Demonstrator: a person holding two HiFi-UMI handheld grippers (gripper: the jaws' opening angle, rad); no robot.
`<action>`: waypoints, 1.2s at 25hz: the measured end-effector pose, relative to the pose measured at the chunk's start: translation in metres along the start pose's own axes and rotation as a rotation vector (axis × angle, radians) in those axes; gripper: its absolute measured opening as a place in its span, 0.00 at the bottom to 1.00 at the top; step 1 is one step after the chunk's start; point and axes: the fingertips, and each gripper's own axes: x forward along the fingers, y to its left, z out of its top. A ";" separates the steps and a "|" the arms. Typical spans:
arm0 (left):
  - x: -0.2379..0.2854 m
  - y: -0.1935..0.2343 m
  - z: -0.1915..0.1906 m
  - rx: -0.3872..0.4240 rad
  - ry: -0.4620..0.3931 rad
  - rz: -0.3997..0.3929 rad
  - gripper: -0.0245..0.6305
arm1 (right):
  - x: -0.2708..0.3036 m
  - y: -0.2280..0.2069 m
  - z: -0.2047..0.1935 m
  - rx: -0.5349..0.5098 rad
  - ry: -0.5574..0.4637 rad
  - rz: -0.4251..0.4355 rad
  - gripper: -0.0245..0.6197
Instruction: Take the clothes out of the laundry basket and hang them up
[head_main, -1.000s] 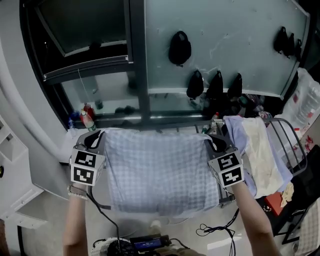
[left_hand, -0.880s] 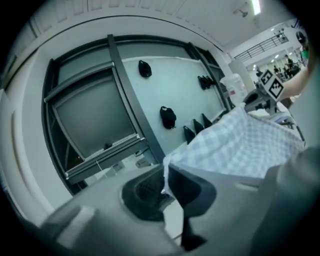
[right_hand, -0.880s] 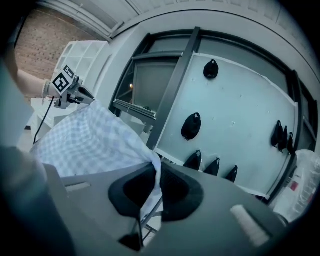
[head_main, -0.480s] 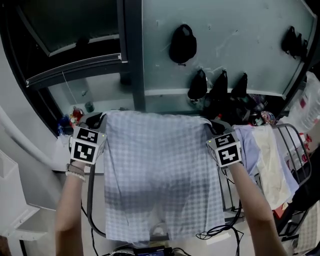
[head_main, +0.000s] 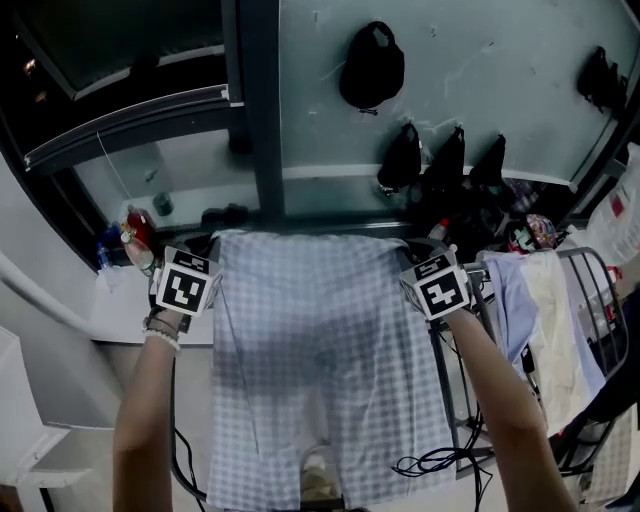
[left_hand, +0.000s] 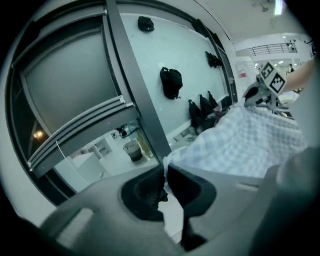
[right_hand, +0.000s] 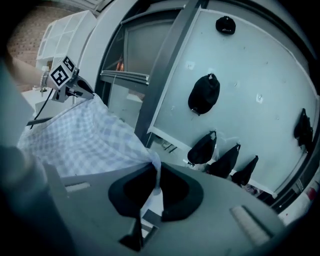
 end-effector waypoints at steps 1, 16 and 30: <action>0.009 -0.006 -0.010 0.005 0.022 -0.013 0.07 | 0.007 0.004 -0.007 -0.009 0.020 0.012 0.07; 0.010 -0.043 -0.064 -0.094 0.117 -0.095 0.37 | 0.016 0.023 -0.029 0.134 0.035 0.106 0.34; -0.201 -0.080 -0.008 -0.205 -0.129 0.123 0.03 | -0.126 0.104 0.044 0.155 -0.340 0.310 0.04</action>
